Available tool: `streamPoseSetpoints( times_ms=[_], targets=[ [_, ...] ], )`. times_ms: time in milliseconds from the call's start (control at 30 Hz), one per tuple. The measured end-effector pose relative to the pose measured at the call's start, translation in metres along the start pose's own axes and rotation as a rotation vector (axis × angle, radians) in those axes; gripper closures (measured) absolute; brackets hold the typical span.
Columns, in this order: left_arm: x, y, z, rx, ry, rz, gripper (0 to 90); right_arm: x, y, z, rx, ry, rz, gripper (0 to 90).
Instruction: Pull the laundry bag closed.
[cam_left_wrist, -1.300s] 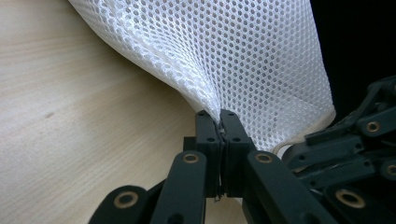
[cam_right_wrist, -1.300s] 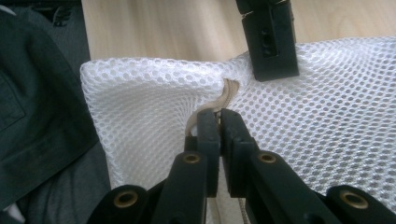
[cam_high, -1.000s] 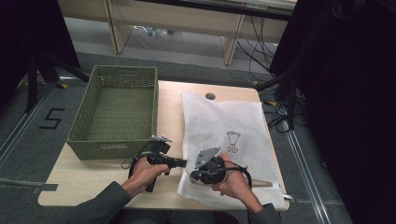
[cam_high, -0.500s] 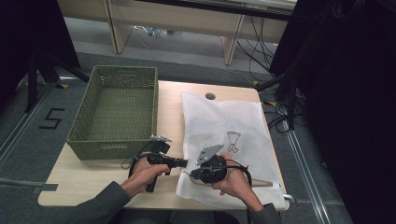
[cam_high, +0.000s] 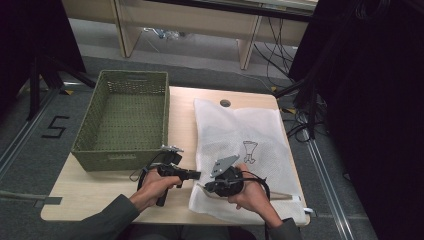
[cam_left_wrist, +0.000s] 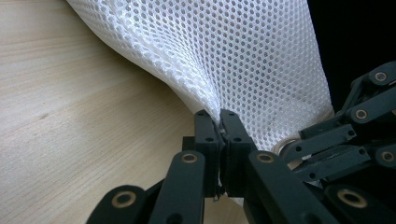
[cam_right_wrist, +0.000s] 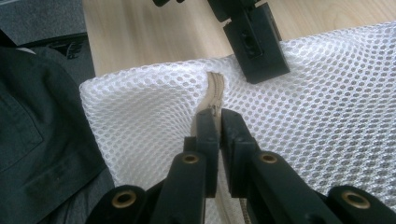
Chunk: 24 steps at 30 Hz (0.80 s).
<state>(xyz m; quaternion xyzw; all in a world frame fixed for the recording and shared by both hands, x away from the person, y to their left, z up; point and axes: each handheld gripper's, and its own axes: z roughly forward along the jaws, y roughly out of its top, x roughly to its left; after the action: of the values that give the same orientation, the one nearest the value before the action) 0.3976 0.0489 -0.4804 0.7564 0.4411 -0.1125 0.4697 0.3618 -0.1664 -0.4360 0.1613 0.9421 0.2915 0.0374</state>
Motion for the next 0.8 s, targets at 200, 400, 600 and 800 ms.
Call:
streamPoseSetpoints(
  times_ms=[200, 400, 600, 800],
  targets=[
    [0.0, 0.001, -0.001, -0.001, 0.009, 0.002, 87.6, 0.008, 0.003, -0.001, 0.041, -0.049, -0.057, 87.6],
    [0.001, 0.001, -0.002, -0.01, 0.0, -0.003, 87.5, 0.01, 0.003, 0.001, 0.065, -0.065, -0.081, 87.6],
    [-0.003, -0.003, -0.003, -0.003, -0.029, -0.052, 76.6, 0.011, 0.006, 0.002, 0.059, -0.066, -0.09, 87.6],
    [-0.006, -0.007, -0.003, 0.009, -0.023, -0.073, 71.1, 0.013, 0.007, 0.002, 0.066, -0.073, -0.108, 87.6]
  ],
)
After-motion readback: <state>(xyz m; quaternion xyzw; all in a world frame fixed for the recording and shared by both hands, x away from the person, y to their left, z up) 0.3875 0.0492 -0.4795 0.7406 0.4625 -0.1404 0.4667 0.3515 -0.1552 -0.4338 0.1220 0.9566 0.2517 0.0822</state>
